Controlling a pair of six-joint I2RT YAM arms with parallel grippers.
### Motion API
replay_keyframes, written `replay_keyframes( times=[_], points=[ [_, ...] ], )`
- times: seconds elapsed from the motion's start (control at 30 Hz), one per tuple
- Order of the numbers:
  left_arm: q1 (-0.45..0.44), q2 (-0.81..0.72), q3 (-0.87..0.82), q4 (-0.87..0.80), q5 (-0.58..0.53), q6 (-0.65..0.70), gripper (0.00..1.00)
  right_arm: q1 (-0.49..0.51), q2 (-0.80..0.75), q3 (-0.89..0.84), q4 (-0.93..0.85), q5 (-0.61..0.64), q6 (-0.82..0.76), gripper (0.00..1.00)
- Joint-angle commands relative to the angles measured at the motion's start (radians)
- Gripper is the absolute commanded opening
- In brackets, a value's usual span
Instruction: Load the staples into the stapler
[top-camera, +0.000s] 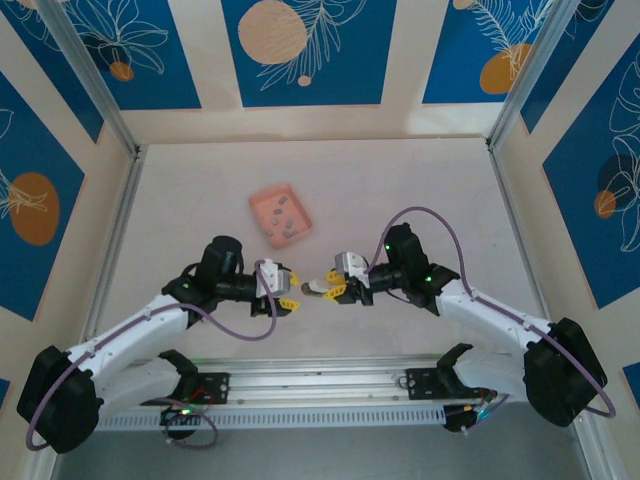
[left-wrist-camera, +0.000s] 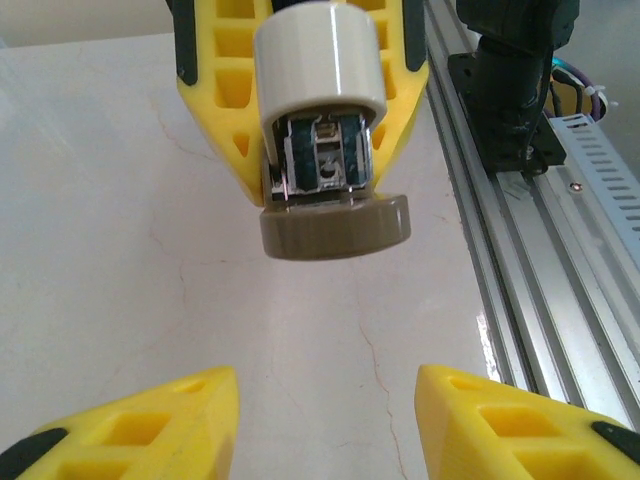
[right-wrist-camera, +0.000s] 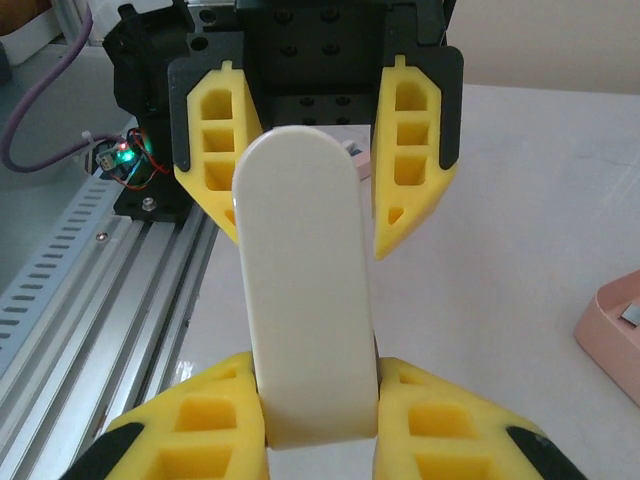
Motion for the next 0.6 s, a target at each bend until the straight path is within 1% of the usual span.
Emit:
replay_keyframes(
  times=[0.0, 0.13, 0.23, 0.47, 0.57],
  points=[
    [-0.012, 0.000, 0.018, -0.008, 0.008, 0.024, 0.49, -0.004, 0.011, 0.003, 0.017, -0.043, -0.012, 0.15],
    [-0.012, 0.003, 0.015, -0.001, 0.009, 0.020, 0.48, -0.004, 0.021, 0.010, 0.019, -0.055, -0.007, 0.15],
    [-0.013, 0.002, 0.017, 0.009, 0.033, 0.012, 0.49, -0.002, 0.030, 0.013, 0.021, -0.054, -0.003, 0.14],
    [-0.012, 0.014, 0.007, 0.125, 0.107, -0.065, 0.50, 0.009, 0.062, 0.035, 0.002, -0.047, -0.018, 0.14],
    [-0.014, 0.033, 0.012, 0.139, 0.126, -0.077, 0.48, 0.019, 0.077, 0.047, -0.004, -0.037, -0.024, 0.14]
  ],
)
